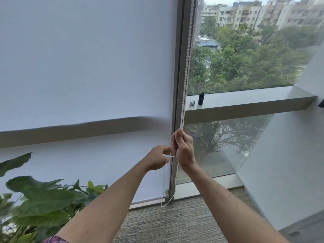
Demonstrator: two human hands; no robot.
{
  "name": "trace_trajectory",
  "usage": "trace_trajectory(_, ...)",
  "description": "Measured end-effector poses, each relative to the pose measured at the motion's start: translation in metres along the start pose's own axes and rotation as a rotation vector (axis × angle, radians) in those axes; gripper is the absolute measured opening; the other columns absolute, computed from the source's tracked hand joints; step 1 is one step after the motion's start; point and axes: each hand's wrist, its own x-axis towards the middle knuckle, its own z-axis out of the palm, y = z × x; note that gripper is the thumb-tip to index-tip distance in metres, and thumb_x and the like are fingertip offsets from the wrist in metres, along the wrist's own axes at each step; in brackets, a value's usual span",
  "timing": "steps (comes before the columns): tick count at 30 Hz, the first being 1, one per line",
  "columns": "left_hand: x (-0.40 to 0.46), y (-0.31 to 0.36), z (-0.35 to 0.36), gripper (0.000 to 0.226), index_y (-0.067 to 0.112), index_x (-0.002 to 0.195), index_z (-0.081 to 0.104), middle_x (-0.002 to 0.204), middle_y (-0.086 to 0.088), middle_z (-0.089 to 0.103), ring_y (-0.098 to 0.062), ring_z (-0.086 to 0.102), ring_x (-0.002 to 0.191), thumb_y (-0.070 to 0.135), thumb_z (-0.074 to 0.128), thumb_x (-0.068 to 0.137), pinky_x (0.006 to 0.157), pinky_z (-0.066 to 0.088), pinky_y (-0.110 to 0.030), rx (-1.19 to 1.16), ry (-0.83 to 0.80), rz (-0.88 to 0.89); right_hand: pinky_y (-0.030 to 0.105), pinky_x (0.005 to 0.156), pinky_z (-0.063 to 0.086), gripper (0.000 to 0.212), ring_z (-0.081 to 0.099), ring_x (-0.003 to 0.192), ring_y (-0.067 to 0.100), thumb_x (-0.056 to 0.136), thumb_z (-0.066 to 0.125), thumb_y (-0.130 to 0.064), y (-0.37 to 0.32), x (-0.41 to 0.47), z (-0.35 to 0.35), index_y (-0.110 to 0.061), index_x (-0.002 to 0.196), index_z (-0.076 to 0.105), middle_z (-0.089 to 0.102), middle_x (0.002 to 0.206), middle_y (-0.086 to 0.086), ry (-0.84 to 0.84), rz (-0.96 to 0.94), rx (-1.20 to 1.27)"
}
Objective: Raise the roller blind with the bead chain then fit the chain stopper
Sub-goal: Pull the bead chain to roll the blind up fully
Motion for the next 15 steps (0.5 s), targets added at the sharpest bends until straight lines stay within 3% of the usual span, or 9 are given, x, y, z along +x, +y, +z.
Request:
trace_trajectory(2, 0.000, 0.007, -0.009, 0.051, 0.008, 0.115, 0.066, 0.114, -0.010, 0.071, -0.020, 0.065, 0.109, -0.014, 0.045, 0.074, 0.091, 0.053, -0.027, -0.113, 0.070, -0.006, 0.020, 0.037, 0.022, 0.051, 0.028, 0.037, 0.007, 0.099, 0.040, -0.039, 0.009, -0.011, -0.007, -0.009, 0.058, 0.043, 0.036, 0.045, -0.009, 0.009, 0.045, -0.007)
trace_trajectory(4, 0.001, 0.020, -0.014, 0.045, 0.008, 0.109, 0.067, 0.107, -0.010, 0.071, -0.024, 0.067, 0.104, -0.015, 0.043, 0.079, 0.086, 0.055, -0.026, -0.277, 0.189, 0.000, 0.019, 0.036, 0.020, 0.047, 0.027, 0.036, 0.007, 0.098, 0.040, -0.041, 0.013, -0.017, -0.011, -0.019, 0.057, 0.046, 0.035, 0.045, -0.010, 0.018, 0.092, -0.024)
trace_trajectory(7, 0.000, 0.047, -0.016, 0.027, 0.012, 0.097, 0.070, 0.095, -0.008, 0.072, -0.025, 0.069, 0.093, 0.002, 0.049, 0.084, 0.089, 0.054, -0.042, -0.550, 0.288, 0.078, 0.019, 0.036, 0.021, 0.049, 0.028, 0.035, 0.008, 0.099, 0.039, -0.042, 0.016, -0.022, -0.012, -0.026, 0.053, 0.048, 0.036, 0.045, -0.010, 0.014, 0.108, -0.044)
trace_trajectory(11, -0.006, 0.081, -0.014, 0.031, 0.008, 0.105, 0.070, 0.094, -0.013, 0.071, -0.029, 0.067, 0.087, 0.029, 0.050, 0.096, 0.083, 0.053, -0.045, -0.728, 0.224, 0.253, 0.019, 0.036, 0.024, 0.051, 0.029, 0.035, 0.008, 0.101, 0.038, -0.040, 0.019, -0.026, -0.008, -0.028, 0.053, 0.049, 0.038, 0.045, -0.011, -0.007, 0.107, -0.008)
trace_trajectory(15, -0.012, 0.104, -0.009, 0.040, 0.005, 0.103, 0.068, 0.070, -0.006, 0.056, -0.021, 0.050, 0.058, 0.039, 0.046, 0.100, 0.056, 0.043, -0.030, -0.859, 0.144, 0.365, 0.018, 0.037, 0.022, 0.050, 0.026, 0.035, 0.008, 0.102, 0.038, -0.040, 0.021, -0.030, -0.005, -0.027, 0.054, 0.046, 0.037, 0.045, -0.009, -0.035, 0.143, 0.072)
